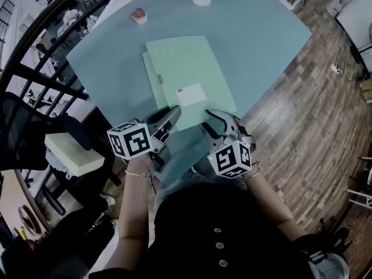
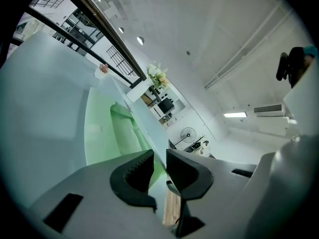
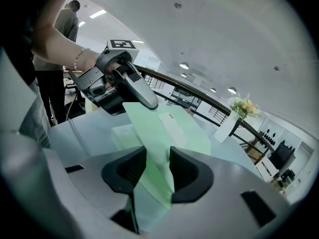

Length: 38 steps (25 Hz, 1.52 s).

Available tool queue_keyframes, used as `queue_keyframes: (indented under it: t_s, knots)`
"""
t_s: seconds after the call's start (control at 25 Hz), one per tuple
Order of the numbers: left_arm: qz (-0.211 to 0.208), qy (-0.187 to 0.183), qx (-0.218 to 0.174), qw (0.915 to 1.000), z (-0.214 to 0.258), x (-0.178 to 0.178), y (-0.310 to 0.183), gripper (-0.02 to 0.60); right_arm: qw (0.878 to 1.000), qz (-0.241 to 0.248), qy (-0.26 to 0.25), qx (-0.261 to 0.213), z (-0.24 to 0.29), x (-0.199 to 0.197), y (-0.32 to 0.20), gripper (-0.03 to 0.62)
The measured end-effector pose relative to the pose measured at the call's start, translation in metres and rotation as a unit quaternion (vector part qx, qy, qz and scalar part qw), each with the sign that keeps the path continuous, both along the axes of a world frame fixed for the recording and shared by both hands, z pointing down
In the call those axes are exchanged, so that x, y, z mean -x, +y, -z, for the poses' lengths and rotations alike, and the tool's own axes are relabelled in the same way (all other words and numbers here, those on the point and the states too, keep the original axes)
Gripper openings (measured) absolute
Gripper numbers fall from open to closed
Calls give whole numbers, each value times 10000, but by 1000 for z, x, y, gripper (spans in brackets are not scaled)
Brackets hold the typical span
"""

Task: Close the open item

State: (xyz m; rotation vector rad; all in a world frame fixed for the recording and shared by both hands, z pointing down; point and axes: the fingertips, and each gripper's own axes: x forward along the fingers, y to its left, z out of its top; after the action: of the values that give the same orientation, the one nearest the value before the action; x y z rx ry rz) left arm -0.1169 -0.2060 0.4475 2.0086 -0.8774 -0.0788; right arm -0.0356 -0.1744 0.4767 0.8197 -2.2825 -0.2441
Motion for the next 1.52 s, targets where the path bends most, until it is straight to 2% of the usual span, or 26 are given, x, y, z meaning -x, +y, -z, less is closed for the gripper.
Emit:
queue_keyframes:
  t_s: [0.28, 0.6, 0.68, 0.8, 0.96, 1.16, 1.52]
  knots:
    - [-133, -274, -61, 9995, -2, 1, 0, 86, 10000, 59, -70, -27, 6, -2, 7, 137]
    - [-150, -338, -5, 9993, -7, 2, 0, 86, 9996, 187, -230, 30, 10, -2, 13, 132]
    - [-149, -465, 39, 9988, -11, 4, 2, 84, 9993, 138, -355, 47, 14, -3, 11, 100]
    - [-180, -680, 75, 9975, -18, 8, 5, 84, 9987, 68, -492, 67, 17, -2, 5, 85]
    - [-155, -729, 124, 9971, -22, 10, 6, 84, 9983, 83, -584, 40, 22, 3, -5, 66]
    - [-97, -977, 284, 9948, -31, 16, 7, 84, 9978, 170, -633, 92, 23, 14, -11, 26]
    - [13, -1253, 446, 9911, -42, 22, 8, 84, 9970, 401, -611, 263, 12, 38, -11, 13]
